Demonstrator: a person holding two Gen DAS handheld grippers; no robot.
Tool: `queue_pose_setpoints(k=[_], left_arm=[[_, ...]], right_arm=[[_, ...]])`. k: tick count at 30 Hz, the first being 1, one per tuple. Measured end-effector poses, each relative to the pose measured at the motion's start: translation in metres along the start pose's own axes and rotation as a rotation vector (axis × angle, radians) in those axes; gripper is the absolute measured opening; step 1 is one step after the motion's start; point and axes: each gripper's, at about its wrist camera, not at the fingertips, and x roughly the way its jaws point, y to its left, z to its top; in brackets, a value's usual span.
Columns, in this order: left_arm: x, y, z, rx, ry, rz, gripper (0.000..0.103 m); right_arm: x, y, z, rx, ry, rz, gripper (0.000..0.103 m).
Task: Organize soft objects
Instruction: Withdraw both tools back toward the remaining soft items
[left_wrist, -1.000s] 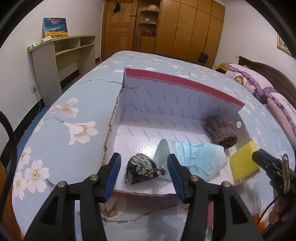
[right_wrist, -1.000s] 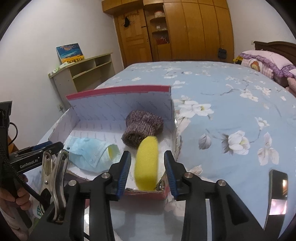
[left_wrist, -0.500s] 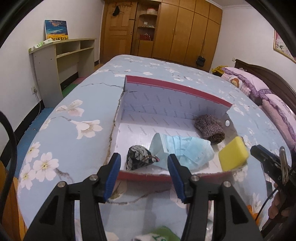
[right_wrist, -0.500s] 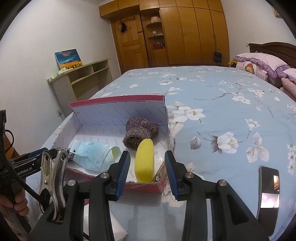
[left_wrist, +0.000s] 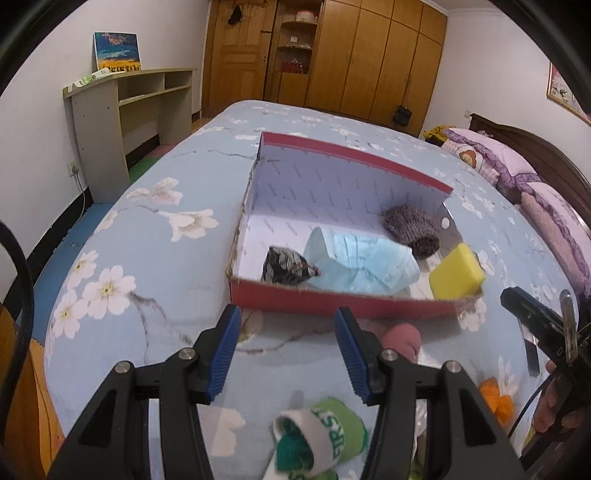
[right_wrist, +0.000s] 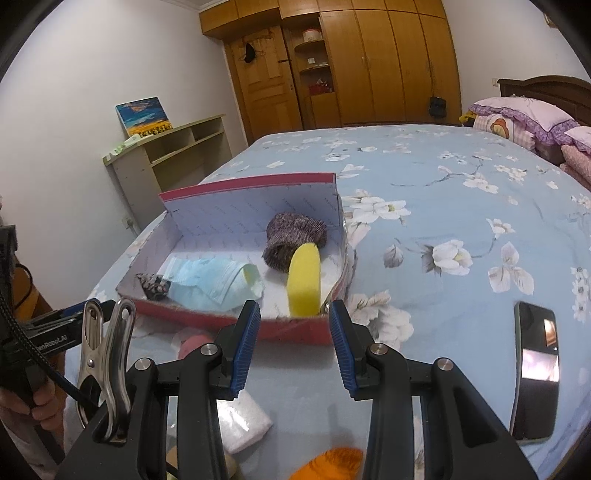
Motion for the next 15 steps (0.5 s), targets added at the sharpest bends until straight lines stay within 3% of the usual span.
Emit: queue_pose_setpoints(k=[15], left_arm=[[-0.028,-0.001,-0.04,0.006,0.027,0.002,0.055]], right_arm=[[-0.028,0.02,-0.037,-0.028,0.049,0.066,0.041]])
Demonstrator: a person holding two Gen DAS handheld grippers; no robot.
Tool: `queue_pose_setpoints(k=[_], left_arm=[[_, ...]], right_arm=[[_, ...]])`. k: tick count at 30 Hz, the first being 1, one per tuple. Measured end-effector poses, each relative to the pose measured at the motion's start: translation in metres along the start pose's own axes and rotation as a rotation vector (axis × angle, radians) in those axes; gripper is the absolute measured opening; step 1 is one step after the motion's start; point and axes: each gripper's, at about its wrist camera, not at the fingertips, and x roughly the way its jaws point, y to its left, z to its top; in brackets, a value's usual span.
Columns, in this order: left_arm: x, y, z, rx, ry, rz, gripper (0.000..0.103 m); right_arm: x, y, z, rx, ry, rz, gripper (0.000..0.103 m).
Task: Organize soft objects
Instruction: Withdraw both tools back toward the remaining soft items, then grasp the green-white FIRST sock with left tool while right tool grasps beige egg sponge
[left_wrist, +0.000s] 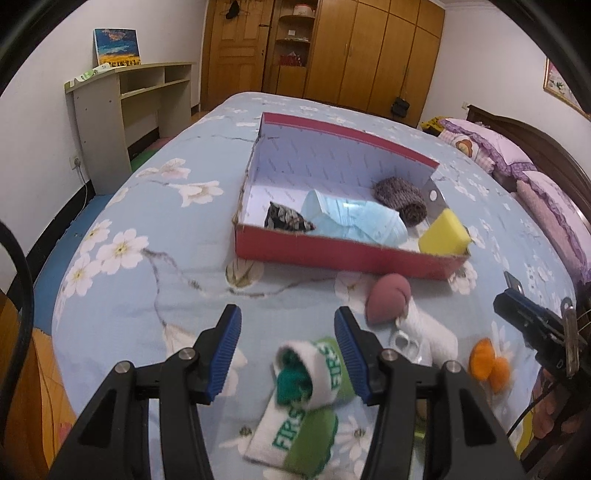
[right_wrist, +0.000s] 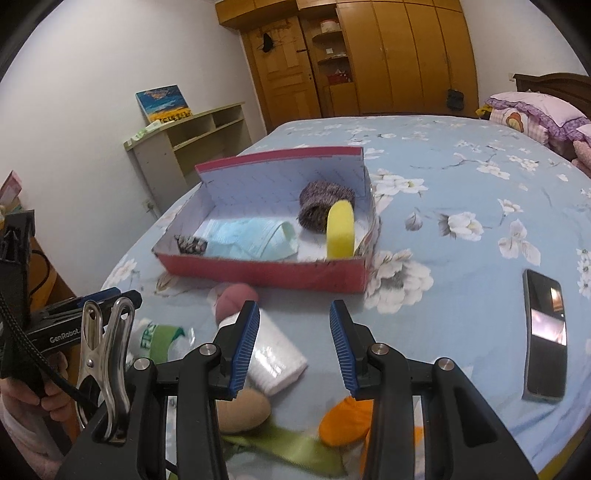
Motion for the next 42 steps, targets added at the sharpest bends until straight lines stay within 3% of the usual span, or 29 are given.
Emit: queue_pose_setpoints(k=[14,25,42], left_arm=[[-0.016,0.013,-0.046,-0.041,0.032,-0.01,0.055],[-0.008,0.023,-0.064,-0.083,0.056,-0.012,0.055],[0.003,0.008,-0.08,-0.094,0.101,-0.133,0.056]], right_arm=[[-0.005,0.024,-0.036,-0.042,0.063,0.026,0.041],[-0.005,0.036,-0.055,-0.07,0.099,0.048,0.041],[0.012,0.039,-0.072,-0.068,0.155,0.078,0.041]])
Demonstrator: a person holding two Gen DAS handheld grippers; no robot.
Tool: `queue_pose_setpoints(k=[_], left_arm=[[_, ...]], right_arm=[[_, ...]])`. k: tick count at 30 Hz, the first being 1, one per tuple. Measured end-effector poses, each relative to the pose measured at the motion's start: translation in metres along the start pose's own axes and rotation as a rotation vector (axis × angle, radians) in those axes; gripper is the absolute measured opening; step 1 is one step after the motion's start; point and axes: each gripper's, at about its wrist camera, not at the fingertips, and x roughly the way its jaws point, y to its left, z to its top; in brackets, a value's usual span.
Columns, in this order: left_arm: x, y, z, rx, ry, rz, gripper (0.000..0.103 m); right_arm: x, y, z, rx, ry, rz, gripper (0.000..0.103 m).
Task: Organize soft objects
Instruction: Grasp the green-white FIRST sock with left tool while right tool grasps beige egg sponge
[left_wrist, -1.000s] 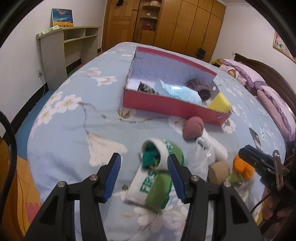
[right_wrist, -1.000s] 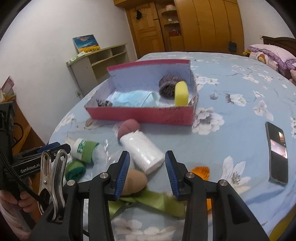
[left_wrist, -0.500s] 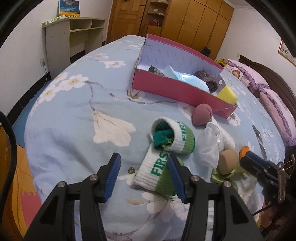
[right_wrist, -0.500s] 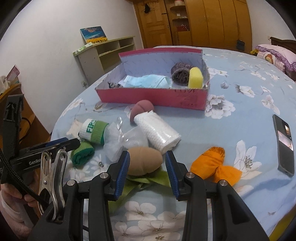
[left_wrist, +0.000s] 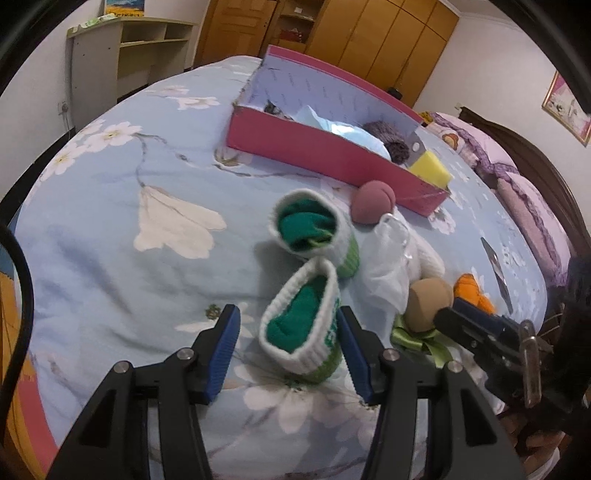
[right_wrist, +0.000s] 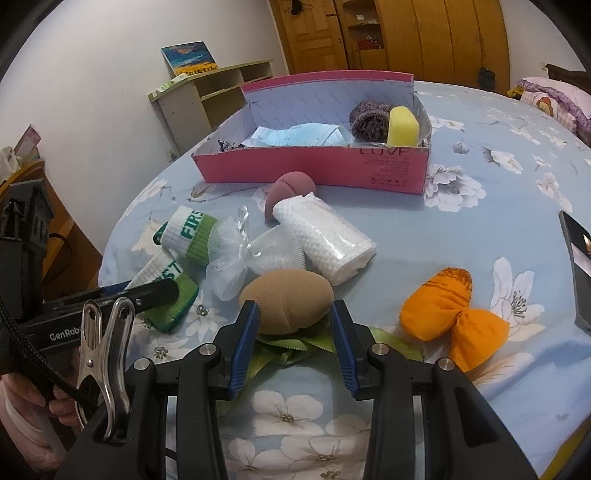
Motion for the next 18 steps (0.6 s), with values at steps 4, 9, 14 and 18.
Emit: queue_pose_setpoints(k=[4,9,14,18], left_arm=[[0.001,-0.007,-0.002,0.032,0.003,0.004,0.056],[0.001,-0.014,-0.004,0.071,-0.001,-0.001,0.04],[-0.002,-0.022,-0.006,0.115,-0.009,-0.003,0.031],[-0.004,-0.025,-0.005,0.127,-0.016,-0.002,0.03]], right_arm=[[0.002,0.001,-0.002,-0.004,0.004,0.009,0.041],[0.003,0.003,-0.005,-0.012,0.007,0.019,0.041],[0.004,0.002,-0.005,-0.005,0.008,0.032,0.041],[0.006,0.001,-0.006,0.0,0.007,0.039,0.041]])
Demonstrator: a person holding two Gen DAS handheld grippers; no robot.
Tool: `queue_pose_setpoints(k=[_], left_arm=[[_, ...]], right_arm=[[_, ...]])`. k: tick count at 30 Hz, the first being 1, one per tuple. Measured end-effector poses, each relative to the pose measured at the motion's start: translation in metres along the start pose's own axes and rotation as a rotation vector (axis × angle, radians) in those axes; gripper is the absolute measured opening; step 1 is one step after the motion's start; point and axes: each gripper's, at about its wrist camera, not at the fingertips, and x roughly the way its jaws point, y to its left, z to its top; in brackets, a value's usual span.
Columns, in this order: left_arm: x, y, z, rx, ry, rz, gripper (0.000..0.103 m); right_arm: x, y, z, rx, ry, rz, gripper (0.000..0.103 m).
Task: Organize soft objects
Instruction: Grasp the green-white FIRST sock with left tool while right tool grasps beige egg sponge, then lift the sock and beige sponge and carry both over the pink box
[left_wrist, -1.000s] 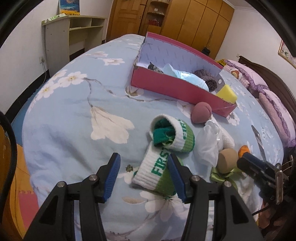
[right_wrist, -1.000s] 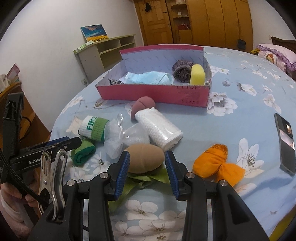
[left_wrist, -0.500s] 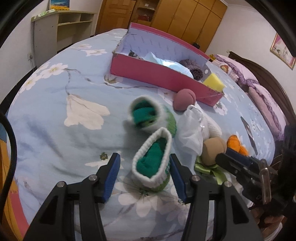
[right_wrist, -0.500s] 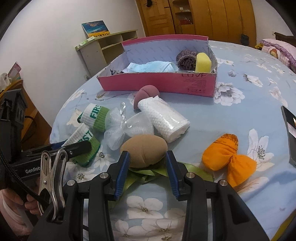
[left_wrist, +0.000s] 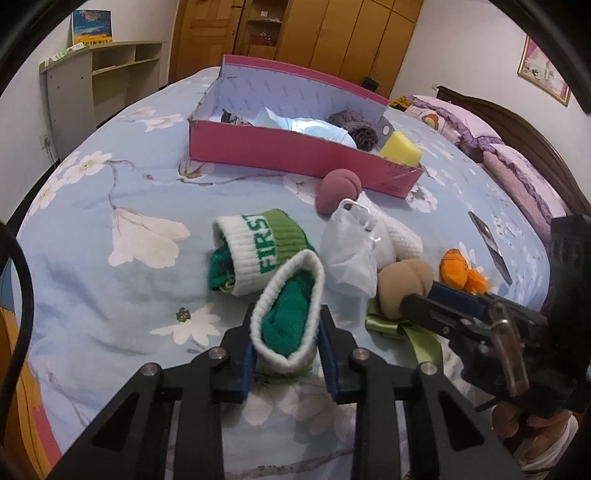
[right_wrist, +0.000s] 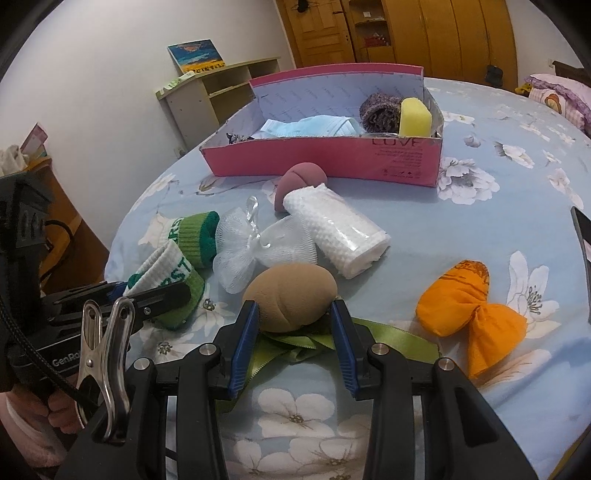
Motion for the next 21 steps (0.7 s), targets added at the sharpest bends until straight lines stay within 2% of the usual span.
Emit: queue_pose_setpoints(k=[7,10,14,17,21], left_arm=[[-0.008,0.001,0.003,-0.005,-0.019,0.005,0.03],[-0.011,0.001,0.003,-0.004,-0.024,0.006,0.03],[-0.013,0.0,0.004,-0.005,-0.026,0.002,0.03],[-0.016,0.001,0.005,-0.006,-0.034,0.001,0.03],[-0.02,0.002,0.006,-0.012,-0.045,0.003,0.03]], right_arm=[[-0.002,-0.001,0.005,0.026,-0.027,-0.001,0.041],[0.004,-0.001,0.009,0.03,-0.023,0.005,0.045],[0.012,-0.001,0.008,0.03,-0.009,0.029,0.045],[0.013,-0.001,0.006,0.025,-0.006,0.034,0.039],[0.006,-0.003,0.004,0.032,-0.039,0.049,0.037]])
